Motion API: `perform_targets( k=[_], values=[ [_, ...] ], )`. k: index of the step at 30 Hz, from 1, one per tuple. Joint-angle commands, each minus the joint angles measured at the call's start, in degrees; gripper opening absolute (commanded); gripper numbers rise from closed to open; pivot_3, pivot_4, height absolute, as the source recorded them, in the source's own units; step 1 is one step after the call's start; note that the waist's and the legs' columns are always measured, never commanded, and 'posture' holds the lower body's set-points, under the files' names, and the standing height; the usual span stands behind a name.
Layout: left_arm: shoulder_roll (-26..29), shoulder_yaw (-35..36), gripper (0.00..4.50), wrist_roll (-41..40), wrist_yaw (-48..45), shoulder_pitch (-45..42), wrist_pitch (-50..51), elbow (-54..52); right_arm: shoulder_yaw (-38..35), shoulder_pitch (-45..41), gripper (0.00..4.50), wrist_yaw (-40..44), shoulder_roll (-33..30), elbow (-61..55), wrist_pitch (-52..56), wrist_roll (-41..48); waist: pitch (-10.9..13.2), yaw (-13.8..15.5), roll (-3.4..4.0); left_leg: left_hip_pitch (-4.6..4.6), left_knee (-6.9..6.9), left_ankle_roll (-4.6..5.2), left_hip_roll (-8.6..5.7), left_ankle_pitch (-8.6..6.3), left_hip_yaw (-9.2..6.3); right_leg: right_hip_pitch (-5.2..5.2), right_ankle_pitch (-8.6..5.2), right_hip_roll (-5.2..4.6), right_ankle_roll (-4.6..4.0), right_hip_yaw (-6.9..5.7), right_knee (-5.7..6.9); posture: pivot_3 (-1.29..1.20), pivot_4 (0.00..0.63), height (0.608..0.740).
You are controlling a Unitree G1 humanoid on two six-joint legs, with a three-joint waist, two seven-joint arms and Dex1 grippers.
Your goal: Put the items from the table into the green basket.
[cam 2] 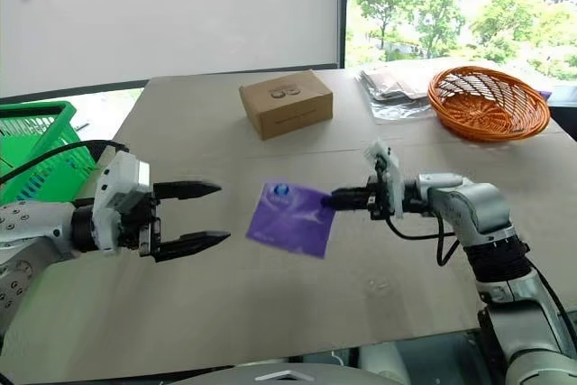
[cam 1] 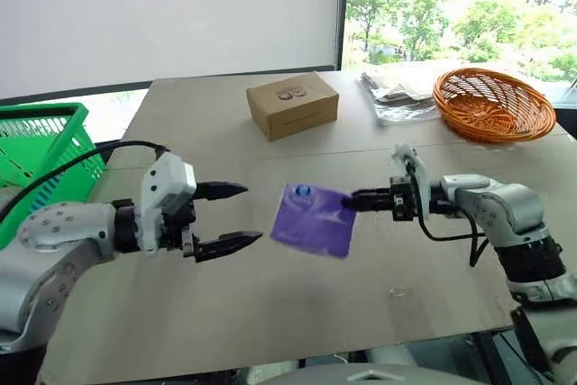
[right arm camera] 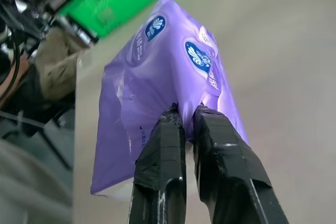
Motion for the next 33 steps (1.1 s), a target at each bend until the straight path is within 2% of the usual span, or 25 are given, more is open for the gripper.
perform_targets(
  k=[1,4,7,15,21,28,29,30,33],
  values=[
    [-4.37,2.26,4.50,-2.95,8.04,-5.06,1.50,3.06,-7.55,-4.29,0.04,-6.40,3.78,0.84,-3.19,2.36,0.00,0.05,-0.01,-0.02,0.00,0.00,-0.01,0.00,-0.01,-0.02,0.01,0.00,0.02,0.00,0.00,0.17,0.009,0.740],
    [-9.14,2.98,4.50,-5.58,16.15,-9.50,4.75,6.03,-10.00,-6.09,0.04,-11.55,7.68,0.23,-6.34,1.72,0.00,0.03,-0.01,-0.06,0.00,0.00,0.00,0.00,-0.05,-0.03,0.03,0.00,0.03,0.05,0.01,0.17,0.007,0.740],
    [-15.96,3.38,4.50,-11.78,25.49,-13.95,7.78,6.80,-8.83,-6.14,0.04,-13.74,10.06,-1.40,-9.16,0.32,-0.04,0.03,-0.07,-0.10,-0.01,0.00,-0.02,0.00,-0.15,-0.04,0.05,-0.06,0.03,0.15,0.01,0.16,0.001,0.740],
    [-29.91,1.21,4.50,-19.25,42.14,-20.33,9.36,7.78,-5.43,-7.65,0.04,-18.74,18.09,-2.48,-20.17,-4.00,-0.09,0.08,-0.14,-0.25,0.02,-0.03,-0.14,0.00,-0.31,-0.08,0.20,-0.16,-0.20,0.14,0.01,0.16,0.000,0.740],
    [-35.34,-0.61,4.50,-20.56,49.69,-22.84,9.17,10.18,-3.47,-8.54,0.04,-17.00,20.26,-1.77,-26.61,-6.24,-0.10,0.15,-0.14,-0.28,0.03,-0.12,-0.22,0.06,-0.46,-0.07,0.20,-0.15,-0.22,0.01,0.02,0.15,0.000,0.740],
    [-39.57,-0.84,4.50,-23.03,53.35,-25.69,7.73,12.35,-0.12,-7.65,0.04,-14.96,20.15,-3.25,-30.38,-8.55,-0.11,0.09,-0.15,-0.35,0.04,-0.20,-0.30,0.10,-0.58,-0.07,0.20,-0.14,-0.23,-0.11,0.02,0.15,0.000,0.740],
    [-39.76,-1.14,3.98,-22.58,53.19,-25.82,7.41,12.61,0.13,-7.51,0.00,-14.81,20.08,-3.51,-30.63,-8.67,-0.11,0.04,-0.15,-0.35,0.03,-0.20,-0.31,0.11,-0.59,-0.08,0.20,-0.14,-0.24,-0.12,0.01,0.15,0.000,0.740],
    [-39.84,-1.35,3.71,-22.30,53.08,-25.89,7.15,12.77,0.27,-7.44,0.00,-14.74,20.03,-3.65,-30.78,-8.72,-0.11,0.04,-0.15,-0.35,0.03,-0.21,-0.31,0.11,-0.58,-0.08,0.20,-0.13,-0.24,-0.11,0.01,0.15,0.000,0.740],
    [-40.67,-1.39,2.39,-22.48,52.62,-26.47,5.45,13.30,0.45,-7.19,0.00,-14.49,19.79,-3.75,-31.15,-8.71,-0.11,0.12,-0.15,-0.35,0.03,-0.23,-0.32,0.12,-0.62,-0.08,0.20,-0.12,-0.25,-0.15,0.01,0.15,0.000,0.740]
  ],
)
